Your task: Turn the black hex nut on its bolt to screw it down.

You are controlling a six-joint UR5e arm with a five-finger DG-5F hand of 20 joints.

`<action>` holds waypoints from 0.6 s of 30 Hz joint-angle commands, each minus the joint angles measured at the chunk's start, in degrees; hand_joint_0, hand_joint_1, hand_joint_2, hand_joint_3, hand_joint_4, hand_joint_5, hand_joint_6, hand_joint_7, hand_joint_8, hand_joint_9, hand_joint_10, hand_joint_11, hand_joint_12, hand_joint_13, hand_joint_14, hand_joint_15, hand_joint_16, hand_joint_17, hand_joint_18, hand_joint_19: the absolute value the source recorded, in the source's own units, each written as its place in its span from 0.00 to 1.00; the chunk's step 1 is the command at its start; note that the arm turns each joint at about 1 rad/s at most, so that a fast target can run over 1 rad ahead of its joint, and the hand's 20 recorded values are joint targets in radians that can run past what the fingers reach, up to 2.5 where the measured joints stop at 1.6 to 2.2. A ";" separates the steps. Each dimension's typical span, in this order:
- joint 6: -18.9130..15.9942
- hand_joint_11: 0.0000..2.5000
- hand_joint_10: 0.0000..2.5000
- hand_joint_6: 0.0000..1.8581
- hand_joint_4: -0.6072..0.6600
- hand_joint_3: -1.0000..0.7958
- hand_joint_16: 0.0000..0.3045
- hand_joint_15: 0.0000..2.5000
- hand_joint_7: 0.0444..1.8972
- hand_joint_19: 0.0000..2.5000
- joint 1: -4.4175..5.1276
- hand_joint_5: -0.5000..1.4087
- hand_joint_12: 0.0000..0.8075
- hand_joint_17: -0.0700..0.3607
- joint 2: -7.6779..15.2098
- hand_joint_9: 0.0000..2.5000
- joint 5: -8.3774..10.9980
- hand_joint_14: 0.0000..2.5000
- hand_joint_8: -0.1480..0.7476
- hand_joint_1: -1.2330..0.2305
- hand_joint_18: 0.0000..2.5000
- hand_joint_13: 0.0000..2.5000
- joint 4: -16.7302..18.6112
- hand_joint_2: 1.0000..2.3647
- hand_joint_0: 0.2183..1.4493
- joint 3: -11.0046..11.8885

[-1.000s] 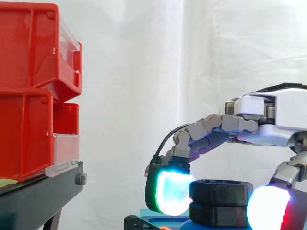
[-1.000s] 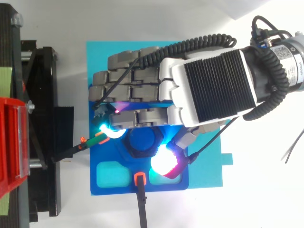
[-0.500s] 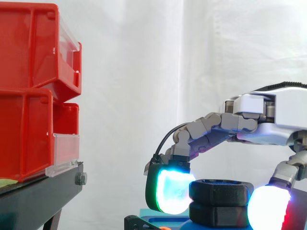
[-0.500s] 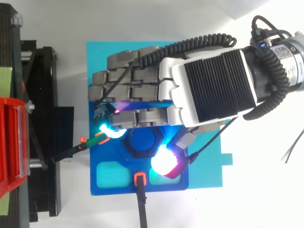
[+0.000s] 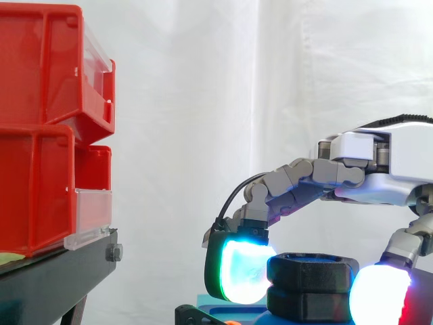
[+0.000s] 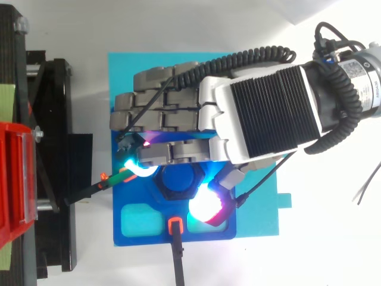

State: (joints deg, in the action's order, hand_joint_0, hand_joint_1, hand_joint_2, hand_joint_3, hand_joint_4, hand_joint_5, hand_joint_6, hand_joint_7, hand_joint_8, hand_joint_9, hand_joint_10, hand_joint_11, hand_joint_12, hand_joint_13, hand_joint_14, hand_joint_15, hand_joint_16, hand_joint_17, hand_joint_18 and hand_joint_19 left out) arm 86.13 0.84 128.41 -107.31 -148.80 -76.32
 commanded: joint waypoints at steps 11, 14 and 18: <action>-0.09 0.10 0.00 0.30 0.76 0.28 0.20 0.06 0.52 0.10 0.13 0.17 0.50 0.48 0.00 0.20 0.00 0.00 0.53 0.48 0.24 0.24 0.35 0.00 0.15 0.47; -0.18 0.09 0.00 0.27 0.76 0.28 0.22 0.06 0.55 0.10 0.31 0.16 0.52 0.51 0.00 0.19 0.09 0.00 0.54 0.50 0.25 0.24 0.09 0.00 0.13 1.17; -0.61 0.06 0.00 0.27 0.71 0.28 0.23 0.04 0.44 0.09 0.31 0.14 0.53 0.53 -0.09 0.16 0.17 0.00 0.53 0.52 0.24 0.23 -2.38 0.00 0.10 3.11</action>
State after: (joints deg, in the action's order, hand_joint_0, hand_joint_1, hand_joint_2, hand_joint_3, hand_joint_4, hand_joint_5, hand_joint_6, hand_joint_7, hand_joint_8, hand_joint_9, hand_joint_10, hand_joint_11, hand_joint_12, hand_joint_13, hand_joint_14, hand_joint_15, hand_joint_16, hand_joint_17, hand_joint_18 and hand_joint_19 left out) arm 85.81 1.11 128.40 -107.20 -149.17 -74.53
